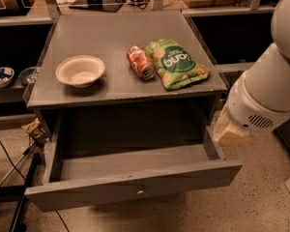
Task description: Close top drawer
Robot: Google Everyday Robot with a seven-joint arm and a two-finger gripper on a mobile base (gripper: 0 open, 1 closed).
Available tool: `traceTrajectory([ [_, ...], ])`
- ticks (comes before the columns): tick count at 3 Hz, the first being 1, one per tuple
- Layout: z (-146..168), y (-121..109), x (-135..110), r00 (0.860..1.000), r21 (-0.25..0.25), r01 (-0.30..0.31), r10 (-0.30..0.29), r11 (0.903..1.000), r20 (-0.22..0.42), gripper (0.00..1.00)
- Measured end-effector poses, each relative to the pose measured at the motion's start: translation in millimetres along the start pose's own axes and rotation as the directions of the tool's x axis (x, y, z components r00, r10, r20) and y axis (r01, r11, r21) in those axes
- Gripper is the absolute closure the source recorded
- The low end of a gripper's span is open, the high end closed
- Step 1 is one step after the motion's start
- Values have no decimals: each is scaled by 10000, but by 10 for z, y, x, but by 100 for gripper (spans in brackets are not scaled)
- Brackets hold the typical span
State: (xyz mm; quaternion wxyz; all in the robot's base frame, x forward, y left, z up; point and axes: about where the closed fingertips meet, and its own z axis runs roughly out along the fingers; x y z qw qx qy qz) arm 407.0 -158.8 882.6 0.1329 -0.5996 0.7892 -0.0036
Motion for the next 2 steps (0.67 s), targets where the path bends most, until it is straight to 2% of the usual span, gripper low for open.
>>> traceTrajectory([
  [2, 494, 371, 61, 9987, -1050, -491, 500, 9933, 62, 100],
])
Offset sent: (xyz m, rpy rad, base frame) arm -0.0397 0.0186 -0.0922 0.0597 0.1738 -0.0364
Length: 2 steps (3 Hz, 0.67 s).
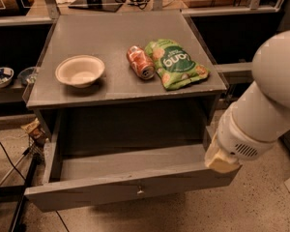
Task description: Close top drawer
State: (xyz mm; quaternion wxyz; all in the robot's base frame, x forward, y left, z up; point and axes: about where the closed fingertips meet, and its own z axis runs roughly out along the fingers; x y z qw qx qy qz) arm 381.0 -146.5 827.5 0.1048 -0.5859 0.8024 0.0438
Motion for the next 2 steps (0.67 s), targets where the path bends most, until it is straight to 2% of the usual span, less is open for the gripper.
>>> traceTrajectory([
  [1, 499, 155, -16, 9995, -599, 101, -118, 9982, -283, 100],
  [2, 501, 156, -15, 9995, -603, 98, -116, 9981, -286, 100],
])
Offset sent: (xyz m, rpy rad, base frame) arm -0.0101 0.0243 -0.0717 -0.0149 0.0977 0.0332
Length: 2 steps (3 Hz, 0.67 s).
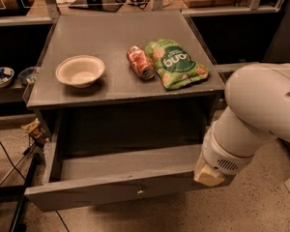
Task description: Close top drawer
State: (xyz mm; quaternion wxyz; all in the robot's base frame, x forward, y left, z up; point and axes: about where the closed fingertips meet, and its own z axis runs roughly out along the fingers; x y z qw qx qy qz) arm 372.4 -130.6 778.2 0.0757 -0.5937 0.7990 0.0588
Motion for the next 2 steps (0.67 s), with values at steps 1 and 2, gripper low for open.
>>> traceTrajectory([
  [1, 109, 103, 13, 9999, -32, -31, 30, 10000, -112, 100],
  [2, 331, 199, -29, 9997, 206, -176, 179, 9996, -160, 100],
])
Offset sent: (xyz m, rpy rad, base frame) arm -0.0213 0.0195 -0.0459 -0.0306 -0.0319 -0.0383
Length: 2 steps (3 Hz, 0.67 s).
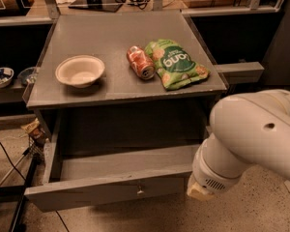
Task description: Close top drawer
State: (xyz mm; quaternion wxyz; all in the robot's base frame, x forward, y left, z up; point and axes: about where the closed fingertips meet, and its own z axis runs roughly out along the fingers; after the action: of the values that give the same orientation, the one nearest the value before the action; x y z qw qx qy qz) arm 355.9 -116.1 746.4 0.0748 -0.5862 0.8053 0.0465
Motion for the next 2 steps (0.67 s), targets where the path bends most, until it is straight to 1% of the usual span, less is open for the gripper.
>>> traceTrajectory([
  [1, 137, 36, -56, 10000, 39, -90, 90, 10000, 39, 100],
  [2, 323, 104, -132, 9999, -316, -153, 155, 9994, 55, 100],
])
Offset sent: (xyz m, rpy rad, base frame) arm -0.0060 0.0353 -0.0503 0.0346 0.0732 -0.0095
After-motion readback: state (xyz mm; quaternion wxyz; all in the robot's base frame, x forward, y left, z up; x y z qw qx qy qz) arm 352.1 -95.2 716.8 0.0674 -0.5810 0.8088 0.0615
